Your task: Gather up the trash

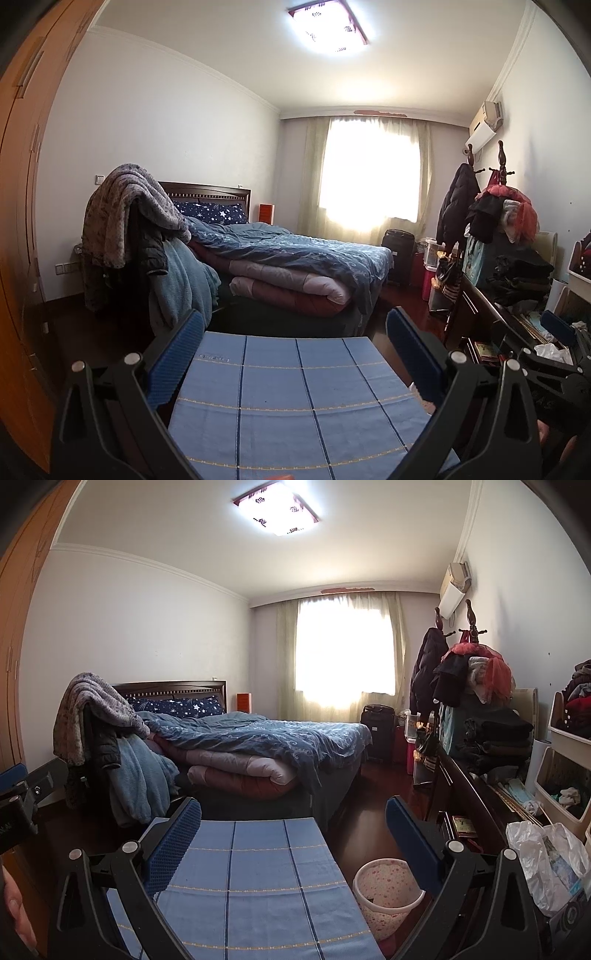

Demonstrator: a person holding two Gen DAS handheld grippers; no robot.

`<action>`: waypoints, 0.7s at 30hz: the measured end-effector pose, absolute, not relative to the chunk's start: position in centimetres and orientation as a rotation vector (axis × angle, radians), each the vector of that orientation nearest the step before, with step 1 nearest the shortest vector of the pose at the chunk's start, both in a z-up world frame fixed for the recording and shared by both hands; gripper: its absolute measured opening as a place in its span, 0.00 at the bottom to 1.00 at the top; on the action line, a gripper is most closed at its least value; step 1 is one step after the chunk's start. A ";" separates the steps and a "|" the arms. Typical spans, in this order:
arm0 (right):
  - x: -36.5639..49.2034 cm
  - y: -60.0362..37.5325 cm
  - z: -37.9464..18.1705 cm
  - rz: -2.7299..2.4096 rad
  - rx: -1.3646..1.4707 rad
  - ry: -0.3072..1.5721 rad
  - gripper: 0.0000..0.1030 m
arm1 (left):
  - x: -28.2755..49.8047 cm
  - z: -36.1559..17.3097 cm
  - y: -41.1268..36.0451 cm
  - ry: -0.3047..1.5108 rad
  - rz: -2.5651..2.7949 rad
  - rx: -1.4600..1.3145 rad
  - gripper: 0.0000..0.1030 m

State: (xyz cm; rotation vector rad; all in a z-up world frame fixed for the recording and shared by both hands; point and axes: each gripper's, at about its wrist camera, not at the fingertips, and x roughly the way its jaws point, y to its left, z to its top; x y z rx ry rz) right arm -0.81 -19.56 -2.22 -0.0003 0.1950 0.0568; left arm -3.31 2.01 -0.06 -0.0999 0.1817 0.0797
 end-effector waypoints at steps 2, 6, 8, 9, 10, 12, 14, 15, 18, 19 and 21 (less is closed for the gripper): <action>-0.8 -19.5 -2.3 0.057 0.000 0.196 0.97 | -3.3 -0.1 1.9 0.179 0.079 -0.095 0.97; -0.7 -19.4 -2.4 0.060 0.003 0.201 0.97 | -3.3 -0.1 1.6 0.173 0.077 -0.088 0.97; -0.7 -19.4 -2.4 0.061 0.004 0.202 0.97 | -3.4 -0.1 1.6 0.166 0.077 -0.087 0.97; -0.7 -19.3 -2.5 0.062 0.004 0.203 0.97 | -3.4 -0.1 1.6 0.163 0.076 -0.088 0.97; -0.7 -19.3 -2.4 0.060 0.004 0.202 0.97 | -3.4 -0.1 1.6 0.162 0.075 -0.091 0.97; -0.7 -19.4 -2.4 0.060 0.004 0.202 0.97 | -3.3 0.0 1.7 0.159 0.072 -0.096 0.97; -0.6 -19.4 -2.5 0.059 0.007 0.204 0.97 | -3.2 -0.1 1.9 0.158 0.070 -0.099 0.97; -0.5 -19.5 -2.5 0.059 0.006 0.204 0.97 | -3.2 -0.1 1.9 0.158 0.069 -0.101 0.97; -0.5 -19.5 -2.5 0.060 0.005 0.204 0.97 | -3.1 -0.1 1.9 0.156 0.071 -0.094 0.97; -0.6 -19.4 -2.5 0.060 0.005 0.205 0.97 | -3.1 -0.1 1.8 0.156 0.074 -0.093 0.97; -0.5 -19.4 -2.6 0.061 0.005 0.206 0.97 | -3.1 -0.2 1.7 0.154 0.080 -0.085 0.97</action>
